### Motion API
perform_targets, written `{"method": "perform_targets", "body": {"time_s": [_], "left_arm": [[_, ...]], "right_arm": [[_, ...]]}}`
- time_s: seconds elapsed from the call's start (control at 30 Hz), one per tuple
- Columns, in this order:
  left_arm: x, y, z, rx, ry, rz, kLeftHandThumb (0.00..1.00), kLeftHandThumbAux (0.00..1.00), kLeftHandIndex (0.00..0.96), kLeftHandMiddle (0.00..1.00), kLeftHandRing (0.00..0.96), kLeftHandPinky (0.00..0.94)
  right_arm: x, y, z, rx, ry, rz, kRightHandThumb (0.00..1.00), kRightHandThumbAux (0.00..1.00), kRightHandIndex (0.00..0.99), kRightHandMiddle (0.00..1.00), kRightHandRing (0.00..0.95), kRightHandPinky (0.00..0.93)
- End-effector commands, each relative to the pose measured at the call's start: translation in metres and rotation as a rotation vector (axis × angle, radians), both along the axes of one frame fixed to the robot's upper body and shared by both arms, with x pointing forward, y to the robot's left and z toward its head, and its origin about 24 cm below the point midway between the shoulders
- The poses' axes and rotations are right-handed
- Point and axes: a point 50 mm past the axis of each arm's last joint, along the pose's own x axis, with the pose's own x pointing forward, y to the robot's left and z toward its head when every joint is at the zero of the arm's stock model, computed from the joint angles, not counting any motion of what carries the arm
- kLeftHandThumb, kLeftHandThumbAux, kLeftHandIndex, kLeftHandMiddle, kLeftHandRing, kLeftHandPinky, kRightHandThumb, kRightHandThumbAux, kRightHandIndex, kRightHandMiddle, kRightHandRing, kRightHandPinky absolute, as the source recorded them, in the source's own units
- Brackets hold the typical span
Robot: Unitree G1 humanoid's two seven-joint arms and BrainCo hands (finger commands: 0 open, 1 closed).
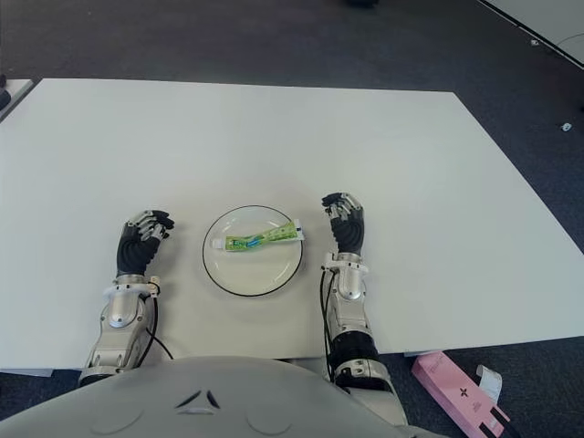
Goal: Put the toothpaste on the table into the plate.
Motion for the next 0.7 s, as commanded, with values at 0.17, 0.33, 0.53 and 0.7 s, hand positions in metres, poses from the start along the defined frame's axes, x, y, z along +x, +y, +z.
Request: {"method": "perform_targets", "body": {"time_s": [0.17, 0.33, 0.53, 0.7], "left_arm": [[0.0, -0.0025, -0.0035, -0.001, 0.019, -0.026, 0.703, 0.726, 0.424, 0.496, 0.484, 0.479], [0.0, -0.0021, -0.0042, 0.003, 0.02, -0.027, 0.702, 0.726, 0.425, 0.501, 0.489, 0.477], [0.0004, -0.0033, -0.0043, 0.0, 0.02, -0.026, 0.704, 0.726, 0.425, 0.495, 0.477, 0.458], [0.0017, -0.0042, -0.0036, 0.003, 0.017, -0.027, 0.704, 0.726, 0.425, 0.493, 0.472, 0.459]], "right_arm": [[-0.0064, -0.0038, -0.0142, -0.007, 0.058, 0.0, 0.705, 0.729, 0.43, 0.486, 0.454, 0.432], [-0.007, -0.003, -0.0154, -0.008, 0.063, 0.02, 0.708, 0.728, 0.43, 0.478, 0.45, 0.436], [-0.0089, -0.0032, -0.0173, -0.025, 0.086, 0.046, 0.709, 0.727, 0.429, 0.464, 0.444, 0.439], [-0.0102, -0.0035, -0.0188, -0.045, 0.11, 0.063, 0.711, 0.728, 0.428, 0.459, 0.442, 0.44]]}}
